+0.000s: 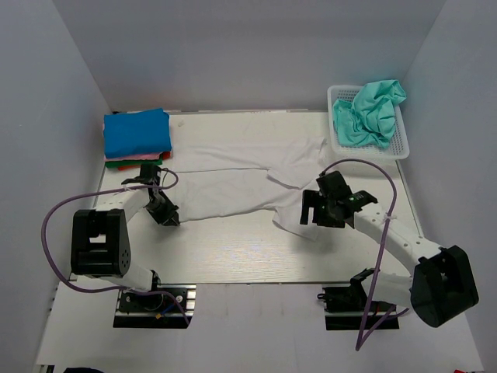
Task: Fold and stack the t-shirts
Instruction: Grap the side of the flattened tshirt closest away from the robot with both arms
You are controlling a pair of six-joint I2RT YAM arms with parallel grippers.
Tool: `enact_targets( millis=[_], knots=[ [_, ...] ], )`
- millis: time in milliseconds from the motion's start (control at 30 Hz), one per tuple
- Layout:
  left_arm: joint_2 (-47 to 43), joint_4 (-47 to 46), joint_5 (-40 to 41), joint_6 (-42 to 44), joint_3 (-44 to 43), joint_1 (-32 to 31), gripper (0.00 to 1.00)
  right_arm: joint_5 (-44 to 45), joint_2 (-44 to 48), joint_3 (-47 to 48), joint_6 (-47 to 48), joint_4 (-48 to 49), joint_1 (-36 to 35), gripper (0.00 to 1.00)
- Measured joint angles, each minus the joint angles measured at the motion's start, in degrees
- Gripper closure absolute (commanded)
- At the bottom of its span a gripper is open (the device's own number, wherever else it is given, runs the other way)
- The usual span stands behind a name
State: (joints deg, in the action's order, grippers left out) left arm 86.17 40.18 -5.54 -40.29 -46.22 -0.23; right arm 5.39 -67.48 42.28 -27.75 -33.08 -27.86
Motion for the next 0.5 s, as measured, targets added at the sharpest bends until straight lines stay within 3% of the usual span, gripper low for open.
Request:
enact_targets(
  millis=[100,267,500],
  knots=[
    [0.11,-0.2,-0.33,0.35,0.44,0.0,1.0,0.04,-0.68,-0.13,-0.57,-0.07,-0.98,0.1],
    [1.11,-0.02,-1.33,0.39,0.72,0.0,1.0,-1.05,-1.62,-1.84,-0.81,0.2,-2.51,0.17],
    [1.4,0.15,-1.31,0.42,-0.02,0.07,1.0,-1.73,-6.14,-3.93,-0.76,1.05,-4.76,0.18]
  ],
)
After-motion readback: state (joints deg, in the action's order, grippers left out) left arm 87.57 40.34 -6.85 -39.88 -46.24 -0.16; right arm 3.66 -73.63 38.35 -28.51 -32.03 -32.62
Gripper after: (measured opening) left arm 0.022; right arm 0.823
